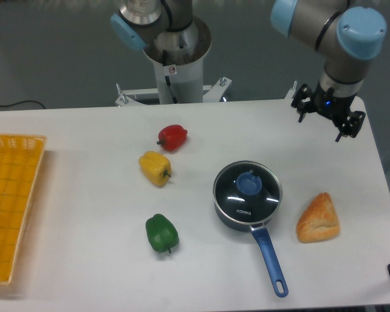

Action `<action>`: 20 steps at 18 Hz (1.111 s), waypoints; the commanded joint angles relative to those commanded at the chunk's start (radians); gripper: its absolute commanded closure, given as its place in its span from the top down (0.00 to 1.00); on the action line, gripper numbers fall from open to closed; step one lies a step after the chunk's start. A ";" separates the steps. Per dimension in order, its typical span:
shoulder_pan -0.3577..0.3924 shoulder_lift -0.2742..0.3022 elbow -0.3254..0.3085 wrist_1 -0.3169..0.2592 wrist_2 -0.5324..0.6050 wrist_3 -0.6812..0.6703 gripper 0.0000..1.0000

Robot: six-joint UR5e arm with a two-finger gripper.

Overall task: Open the lid
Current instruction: 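Move the open gripper over the blue knob of the saucepan lid, then lower the gripper down around the blue lid knob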

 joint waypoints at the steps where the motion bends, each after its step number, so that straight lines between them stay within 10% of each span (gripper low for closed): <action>1: -0.009 0.002 -0.002 -0.003 0.000 -0.005 0.99; 20: -0.173 -0.066 -0.002 -0.006 -0.021 0.020 1.00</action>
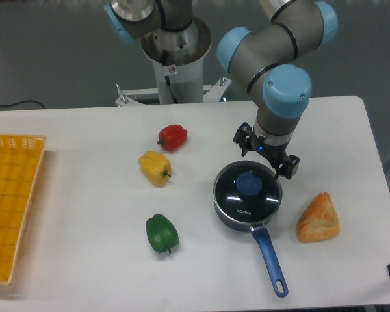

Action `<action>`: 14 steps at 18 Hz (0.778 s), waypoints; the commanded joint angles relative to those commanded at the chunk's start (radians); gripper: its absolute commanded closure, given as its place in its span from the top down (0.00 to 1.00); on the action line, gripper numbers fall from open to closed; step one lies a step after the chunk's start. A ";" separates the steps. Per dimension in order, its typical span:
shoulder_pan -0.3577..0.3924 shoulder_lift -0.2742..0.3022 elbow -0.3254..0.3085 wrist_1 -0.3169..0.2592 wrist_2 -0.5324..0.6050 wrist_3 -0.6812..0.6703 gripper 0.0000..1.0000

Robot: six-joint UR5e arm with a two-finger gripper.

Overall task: Open the lid
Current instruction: 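Lower the gripper down around the blue lid knob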

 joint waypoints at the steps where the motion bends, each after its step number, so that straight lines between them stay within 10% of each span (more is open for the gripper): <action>1: 0.000 -0.002 0.000 0.003 -0.014 0.000 1.00; 14: 0.003 -0.038 0.011 0.035 -0.040 -0.008 1.00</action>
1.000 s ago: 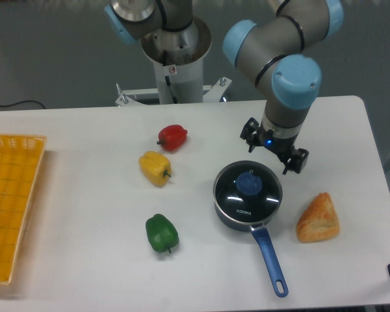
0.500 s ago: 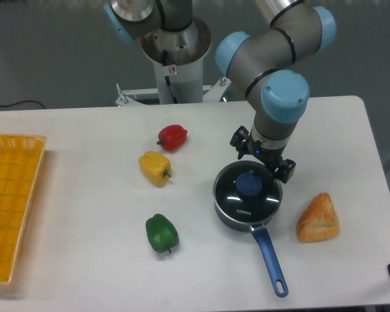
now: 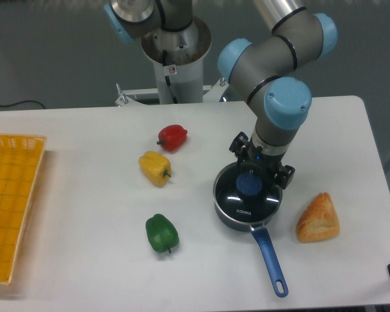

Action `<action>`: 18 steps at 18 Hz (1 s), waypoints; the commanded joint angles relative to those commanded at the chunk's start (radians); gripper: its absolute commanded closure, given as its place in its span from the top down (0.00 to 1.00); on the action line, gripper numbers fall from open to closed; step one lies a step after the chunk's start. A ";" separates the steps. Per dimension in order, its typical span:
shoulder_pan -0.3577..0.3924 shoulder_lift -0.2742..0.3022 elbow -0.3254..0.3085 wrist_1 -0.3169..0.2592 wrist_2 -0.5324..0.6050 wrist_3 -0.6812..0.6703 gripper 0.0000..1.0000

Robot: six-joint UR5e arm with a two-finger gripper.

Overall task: Open the lid
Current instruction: 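Lower the gripper down around the blue lid knob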

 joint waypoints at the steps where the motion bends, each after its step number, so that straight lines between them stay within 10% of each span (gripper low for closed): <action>1: 0.000 -0.005 0.003 0.000 0.000 0.003 1.00; 18: -0.018 -0.038 -0.002 0.023 0.002 -0.051 1.00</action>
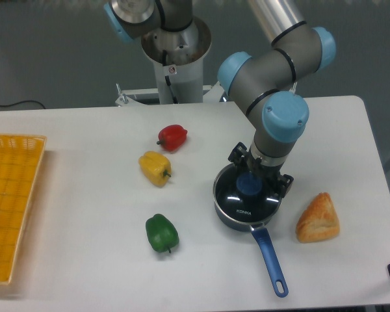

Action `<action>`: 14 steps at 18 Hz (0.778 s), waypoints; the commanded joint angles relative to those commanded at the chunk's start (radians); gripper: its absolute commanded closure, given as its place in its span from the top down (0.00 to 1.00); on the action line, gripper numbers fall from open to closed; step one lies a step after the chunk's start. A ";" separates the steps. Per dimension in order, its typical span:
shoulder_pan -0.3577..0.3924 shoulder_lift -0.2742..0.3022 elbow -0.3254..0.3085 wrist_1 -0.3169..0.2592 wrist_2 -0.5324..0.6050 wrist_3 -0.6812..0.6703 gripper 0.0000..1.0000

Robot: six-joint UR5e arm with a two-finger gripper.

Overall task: Open the lid
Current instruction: 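Lower the gripper down around the blue lid knob, then close the gripper on the blue lid knob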

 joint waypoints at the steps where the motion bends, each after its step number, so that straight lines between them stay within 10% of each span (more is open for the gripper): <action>1: -0.005 -0.002 -0.002 0.014 0.000 -0.003 1.00; 14: -0.012 -0.014 -0.009 0.046 0.003 -0.015 0.99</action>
